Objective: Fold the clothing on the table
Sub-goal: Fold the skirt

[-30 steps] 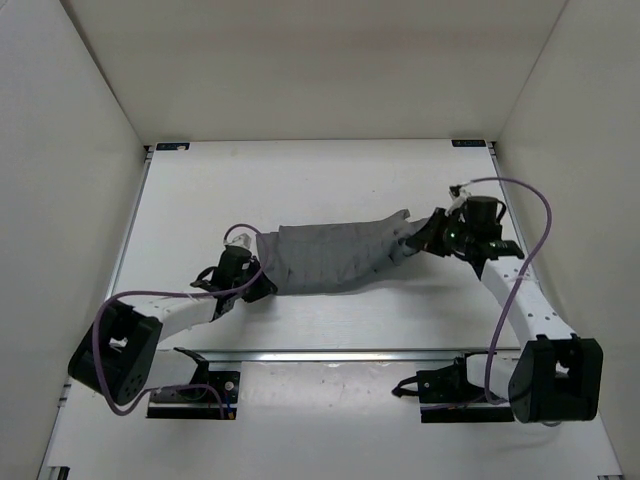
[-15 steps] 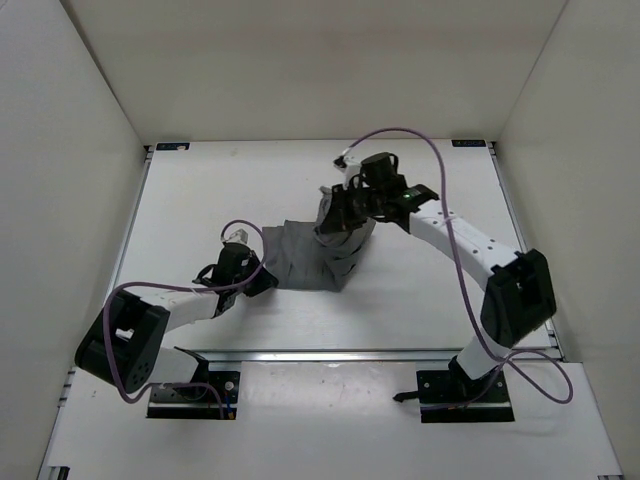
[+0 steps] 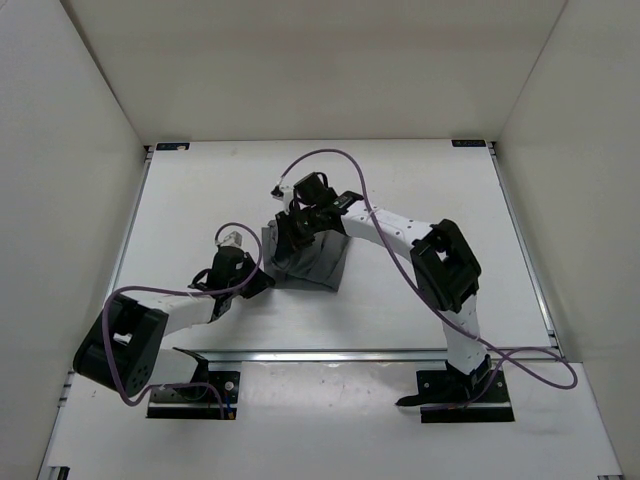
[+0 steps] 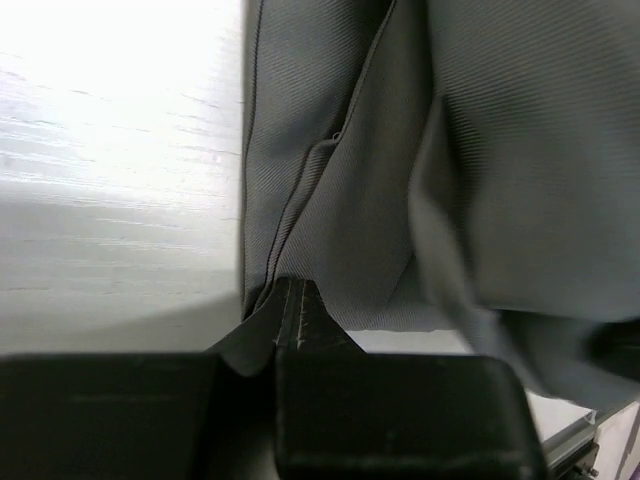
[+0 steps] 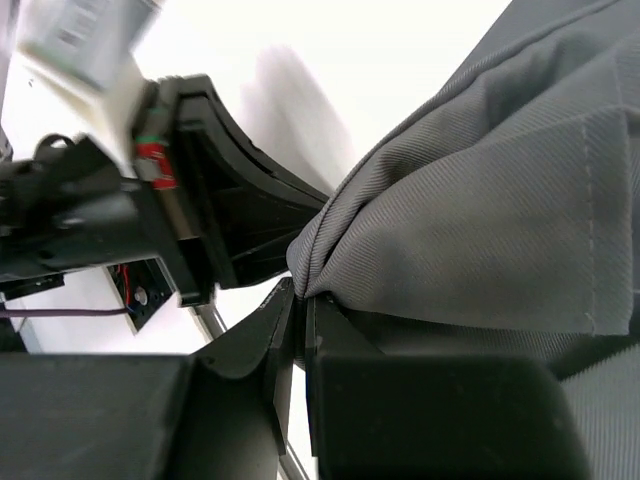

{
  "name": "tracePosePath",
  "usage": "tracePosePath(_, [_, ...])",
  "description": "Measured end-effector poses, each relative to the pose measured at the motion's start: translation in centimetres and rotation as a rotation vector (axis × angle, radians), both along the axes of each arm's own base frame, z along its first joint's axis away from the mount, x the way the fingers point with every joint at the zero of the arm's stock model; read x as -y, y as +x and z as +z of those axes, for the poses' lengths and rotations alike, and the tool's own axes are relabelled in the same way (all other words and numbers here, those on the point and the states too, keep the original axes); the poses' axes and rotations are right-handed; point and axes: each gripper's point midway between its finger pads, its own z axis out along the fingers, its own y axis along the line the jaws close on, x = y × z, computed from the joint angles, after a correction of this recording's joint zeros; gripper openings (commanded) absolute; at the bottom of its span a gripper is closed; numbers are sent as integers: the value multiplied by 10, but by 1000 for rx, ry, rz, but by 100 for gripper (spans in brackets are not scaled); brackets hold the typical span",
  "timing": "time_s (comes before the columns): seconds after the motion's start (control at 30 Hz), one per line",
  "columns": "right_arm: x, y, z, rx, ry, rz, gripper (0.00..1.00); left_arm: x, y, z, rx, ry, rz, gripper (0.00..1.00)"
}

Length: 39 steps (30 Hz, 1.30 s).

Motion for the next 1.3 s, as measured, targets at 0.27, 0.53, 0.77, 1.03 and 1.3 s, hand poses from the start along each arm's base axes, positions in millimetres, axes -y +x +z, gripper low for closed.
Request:
tracePosePath(0.27, [-9,-18,-17,-80,-21,81,43,-12,3,10,5,-48,27,53])
tracePosePath(0.53, [-2,-51,56,35,101,155,58,-28,9,61,135,-102,98,56])
tracePosePath(0.77, [51,-32,99,144,215,1,4,-53,2,94,260,-124,208,53])
tracePosePath(1.03, [32,3,-7,-31,112,-45,0,-62,-6,94,256,-115,242,53])
tracePosePath(1.3, [12,-23,-78,-148,-24,-7,0,-70,-10,95,262,-89,261,53])
